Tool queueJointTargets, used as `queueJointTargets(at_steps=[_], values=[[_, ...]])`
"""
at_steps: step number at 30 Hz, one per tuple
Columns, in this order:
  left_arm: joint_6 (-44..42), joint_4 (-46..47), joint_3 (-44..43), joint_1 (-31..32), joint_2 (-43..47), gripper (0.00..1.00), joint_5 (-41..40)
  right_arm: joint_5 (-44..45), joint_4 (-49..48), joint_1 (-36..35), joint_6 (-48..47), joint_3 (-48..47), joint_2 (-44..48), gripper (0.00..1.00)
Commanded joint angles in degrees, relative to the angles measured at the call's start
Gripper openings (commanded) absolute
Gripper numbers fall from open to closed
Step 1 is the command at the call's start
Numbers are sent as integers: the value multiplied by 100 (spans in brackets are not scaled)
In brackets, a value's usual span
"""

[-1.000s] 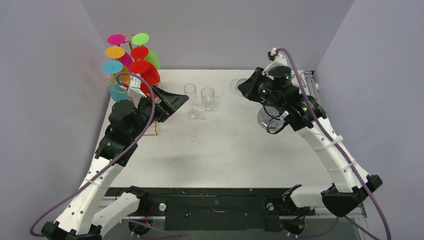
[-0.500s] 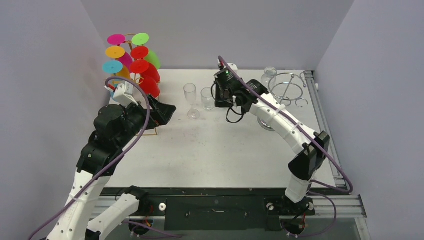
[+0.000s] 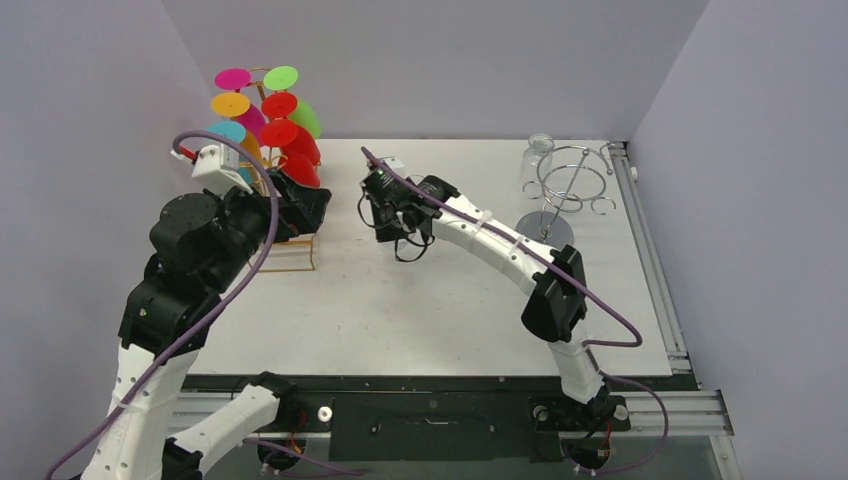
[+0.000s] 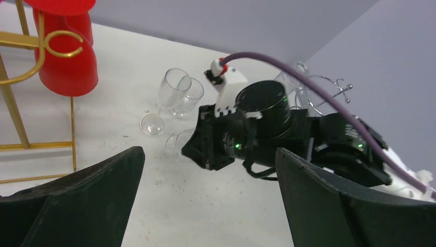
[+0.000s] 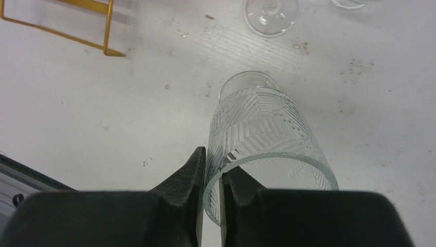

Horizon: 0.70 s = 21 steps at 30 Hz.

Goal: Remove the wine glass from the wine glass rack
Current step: Place the wine glass at the center of the board.

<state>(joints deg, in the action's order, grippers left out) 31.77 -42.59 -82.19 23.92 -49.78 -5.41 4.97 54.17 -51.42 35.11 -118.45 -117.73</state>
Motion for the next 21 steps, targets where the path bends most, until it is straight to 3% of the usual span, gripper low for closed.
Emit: queueJointTargets(at_steps=[1,21], values=[[-319,-208,-571,113,-42,96,-362,35,-71,-267,1,-637,-240,0],[-371,-92,-555,403,-201,96,-390,32,-194,-517,132,-893,-1159,0]])
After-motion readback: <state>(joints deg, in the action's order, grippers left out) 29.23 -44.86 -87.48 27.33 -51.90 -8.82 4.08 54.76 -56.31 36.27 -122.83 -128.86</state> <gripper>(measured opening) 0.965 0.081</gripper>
